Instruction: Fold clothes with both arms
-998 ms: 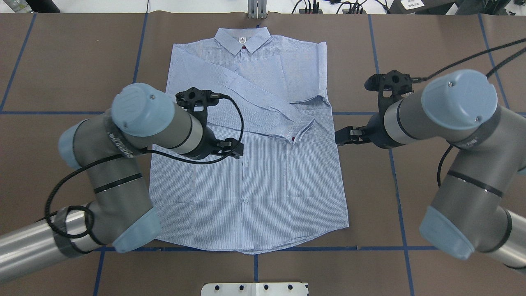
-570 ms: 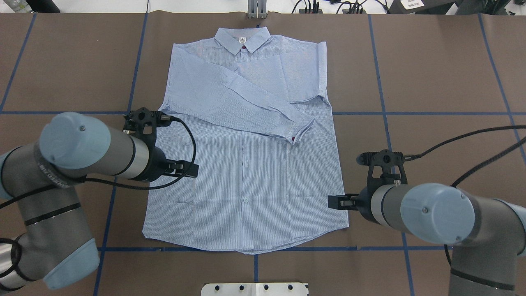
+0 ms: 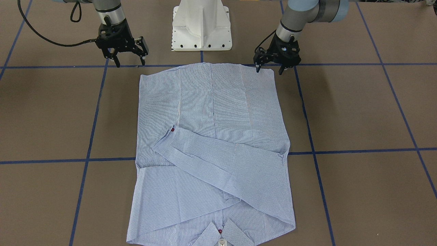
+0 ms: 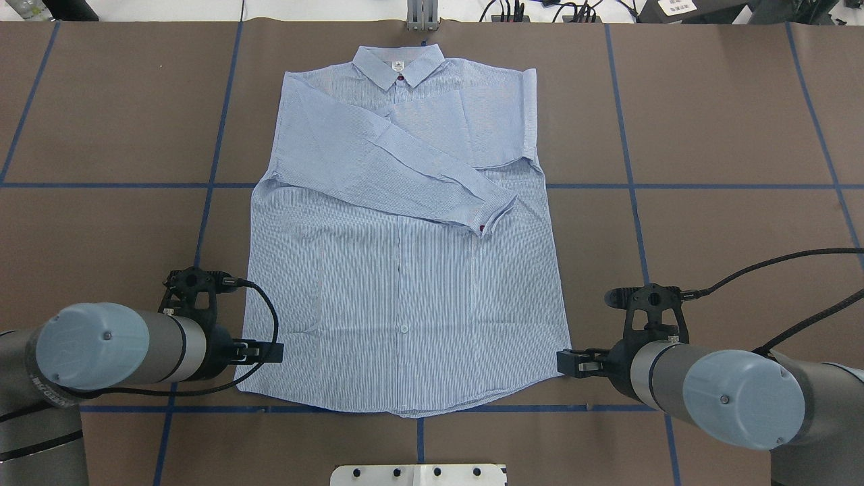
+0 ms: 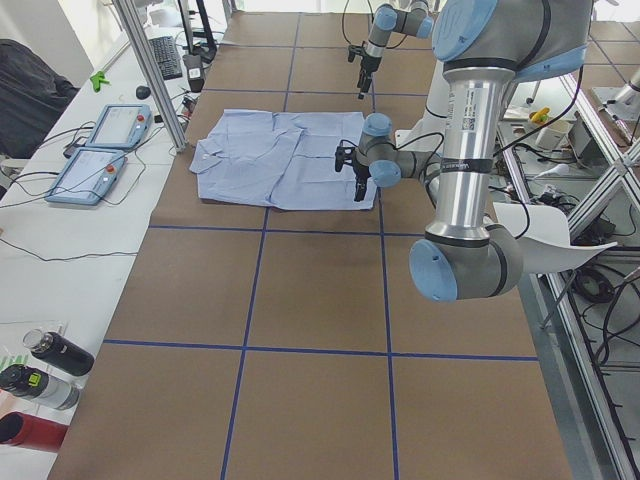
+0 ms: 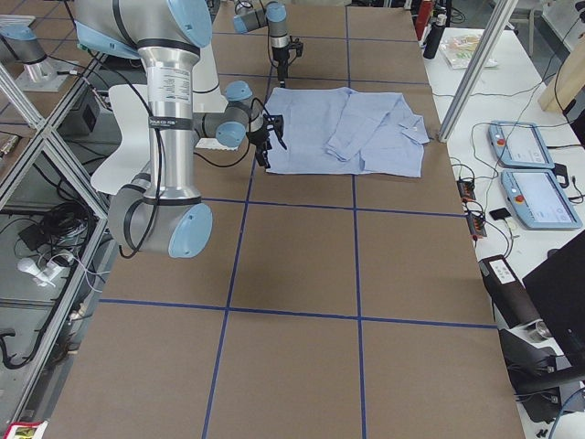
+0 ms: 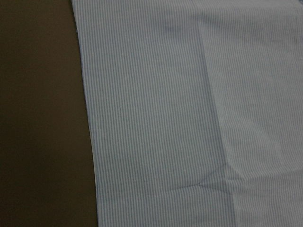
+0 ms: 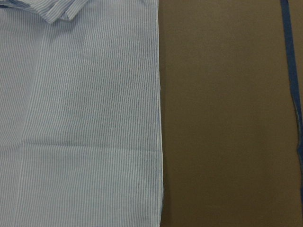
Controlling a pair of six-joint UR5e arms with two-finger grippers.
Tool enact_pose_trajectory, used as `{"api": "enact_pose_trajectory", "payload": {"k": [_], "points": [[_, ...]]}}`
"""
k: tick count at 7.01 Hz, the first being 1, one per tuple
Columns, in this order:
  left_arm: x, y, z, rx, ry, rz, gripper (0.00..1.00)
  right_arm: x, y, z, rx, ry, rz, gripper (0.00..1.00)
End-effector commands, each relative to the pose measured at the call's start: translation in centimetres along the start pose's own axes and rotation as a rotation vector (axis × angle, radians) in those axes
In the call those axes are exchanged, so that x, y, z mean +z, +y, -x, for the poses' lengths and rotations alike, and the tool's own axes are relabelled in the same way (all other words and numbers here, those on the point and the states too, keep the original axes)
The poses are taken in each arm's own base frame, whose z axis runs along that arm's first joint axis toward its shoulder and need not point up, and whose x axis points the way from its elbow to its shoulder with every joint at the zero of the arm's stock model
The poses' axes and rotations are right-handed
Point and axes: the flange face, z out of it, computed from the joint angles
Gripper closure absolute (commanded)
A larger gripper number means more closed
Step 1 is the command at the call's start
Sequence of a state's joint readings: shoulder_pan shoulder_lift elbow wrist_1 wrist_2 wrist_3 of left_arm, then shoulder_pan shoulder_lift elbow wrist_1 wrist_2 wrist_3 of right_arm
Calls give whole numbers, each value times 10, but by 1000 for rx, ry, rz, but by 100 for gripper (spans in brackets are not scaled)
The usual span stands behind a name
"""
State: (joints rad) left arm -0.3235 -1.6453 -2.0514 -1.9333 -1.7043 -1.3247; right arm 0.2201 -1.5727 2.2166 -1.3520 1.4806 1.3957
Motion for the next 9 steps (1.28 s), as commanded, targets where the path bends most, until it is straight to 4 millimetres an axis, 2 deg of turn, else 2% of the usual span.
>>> {"api": "enact_pose_trajectory", "payload": {"k": [1, 4, 6, 9], "points": [[10, 11, 9, -10, -26, 10, 16, 0, 0, -2, 0, 2, -1, 1], [23, 12, 11, -24, -45, 22, 30, 0, 0, -2, 0, 3, -4, 1], [23, 13, 10, -47, -39, 39, 39, 0, 0, -1, 0, 0, -4, 1], [27, 15, 17, -61, -52, 49, 40, 0, 1, -1, -1, 1, -3, 1]]}}
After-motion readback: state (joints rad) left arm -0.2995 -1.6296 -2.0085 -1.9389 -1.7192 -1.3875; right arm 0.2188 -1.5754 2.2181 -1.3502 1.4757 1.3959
